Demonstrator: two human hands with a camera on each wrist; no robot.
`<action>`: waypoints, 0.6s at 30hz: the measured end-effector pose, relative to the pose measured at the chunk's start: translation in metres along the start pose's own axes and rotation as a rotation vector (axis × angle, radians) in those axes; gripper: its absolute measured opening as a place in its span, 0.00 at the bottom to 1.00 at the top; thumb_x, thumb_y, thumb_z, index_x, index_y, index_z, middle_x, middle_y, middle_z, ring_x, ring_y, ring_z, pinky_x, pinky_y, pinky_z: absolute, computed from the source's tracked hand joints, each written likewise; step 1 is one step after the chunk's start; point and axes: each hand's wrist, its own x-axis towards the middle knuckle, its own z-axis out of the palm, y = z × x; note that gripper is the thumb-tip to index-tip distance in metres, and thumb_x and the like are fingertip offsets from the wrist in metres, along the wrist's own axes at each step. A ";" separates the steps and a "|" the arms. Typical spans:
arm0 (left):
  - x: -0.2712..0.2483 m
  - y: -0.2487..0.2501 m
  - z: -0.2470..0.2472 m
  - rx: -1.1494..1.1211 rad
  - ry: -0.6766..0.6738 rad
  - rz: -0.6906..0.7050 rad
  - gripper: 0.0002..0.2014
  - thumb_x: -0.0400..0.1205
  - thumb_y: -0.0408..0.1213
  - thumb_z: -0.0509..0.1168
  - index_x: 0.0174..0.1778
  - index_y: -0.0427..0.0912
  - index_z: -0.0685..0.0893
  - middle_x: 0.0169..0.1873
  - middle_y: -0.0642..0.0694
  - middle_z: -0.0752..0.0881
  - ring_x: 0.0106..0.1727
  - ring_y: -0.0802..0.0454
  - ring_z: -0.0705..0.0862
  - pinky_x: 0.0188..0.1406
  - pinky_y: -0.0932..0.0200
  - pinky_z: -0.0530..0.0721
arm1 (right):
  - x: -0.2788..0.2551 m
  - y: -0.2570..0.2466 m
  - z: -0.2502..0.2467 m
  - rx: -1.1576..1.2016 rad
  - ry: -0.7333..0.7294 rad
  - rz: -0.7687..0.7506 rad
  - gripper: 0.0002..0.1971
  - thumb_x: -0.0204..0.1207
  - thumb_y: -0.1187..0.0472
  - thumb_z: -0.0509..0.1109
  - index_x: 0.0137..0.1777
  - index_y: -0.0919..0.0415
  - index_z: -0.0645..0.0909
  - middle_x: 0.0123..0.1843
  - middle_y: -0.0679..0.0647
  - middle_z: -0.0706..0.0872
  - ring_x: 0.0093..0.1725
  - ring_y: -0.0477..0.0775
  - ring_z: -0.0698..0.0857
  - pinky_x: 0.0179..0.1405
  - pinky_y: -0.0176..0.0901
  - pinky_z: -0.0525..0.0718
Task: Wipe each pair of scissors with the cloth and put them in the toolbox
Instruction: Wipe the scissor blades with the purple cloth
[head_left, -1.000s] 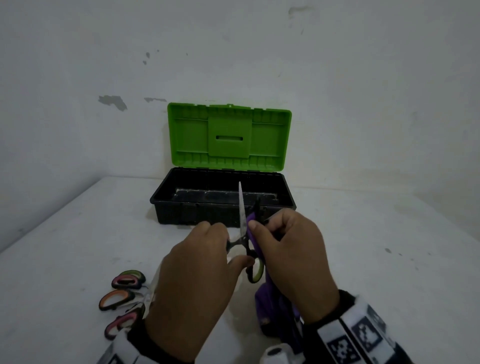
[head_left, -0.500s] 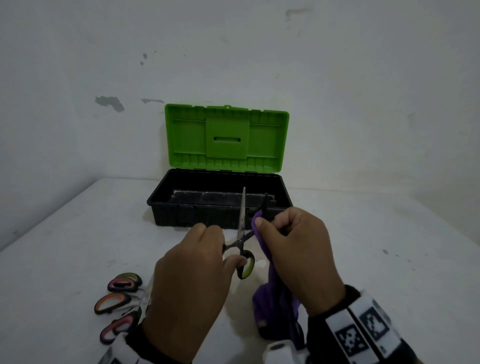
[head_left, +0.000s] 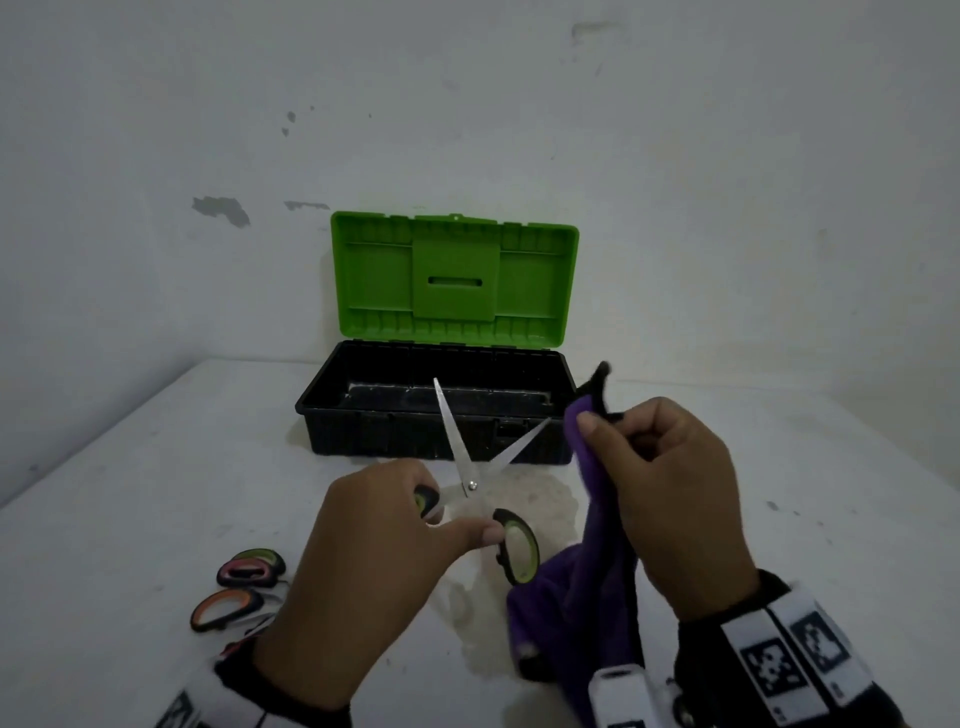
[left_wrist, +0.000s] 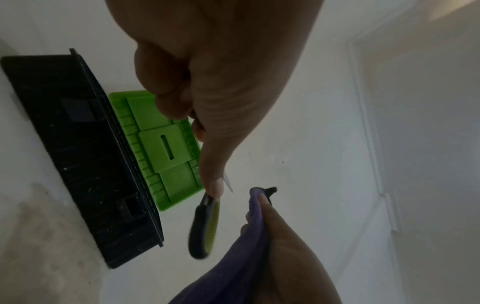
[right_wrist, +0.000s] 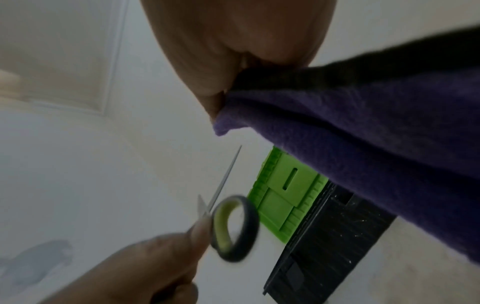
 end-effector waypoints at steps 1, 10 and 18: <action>0.000 0.002 -0.001 -0.035 -0.025 -0.026 0.26 0.59 0.64 0.77 0.33 0.45 0.81 0.29 0.51 0.83 0.29 0.59 0.77 0.24 0.70 0.72 | -0.008 -0.005 0.001 0.026 -0.058 -0.017 0.13 0.69 0.54 0.81 0.31 0.55 0.80 0.27 0.52 0.87 0.24 0.46 0.80 0.24 0.40 0.78; -0.003 0.008 -0.007 -0.140 -0.064 -0.025 0.25 0.58 0.63 0.79 0.30 0.46 0.80 0.24 0.51 0.78 0.23 0.61 0.73 0.20 0.73 0.71 | -0.035 -0.012 0.021 -0.108 -0.202 -0.141 0.13 0.68 0.56 0.82 0.30 0.54 0.80 0.27 0.47 0.85 0.29 0.45 0.83 0.26 0.25 0.76; -0.004 0.009 -0.008 -0.114 -0.053 -0.006 0.25 0.57 0.64 0.78 0.31 0.48 0.80 0.24 0.52 0.80 0.25 0.62 0.77 0.23 0.73 0.74 | -0.028 -0.010 0.023 -0.099 -0.106 -0.106 0.16 0.70 0.57 0.80 0.29 0.55 0.76 0.25 0.49 0.82 0.27 0.46 0.79 0.26 0.28 0.75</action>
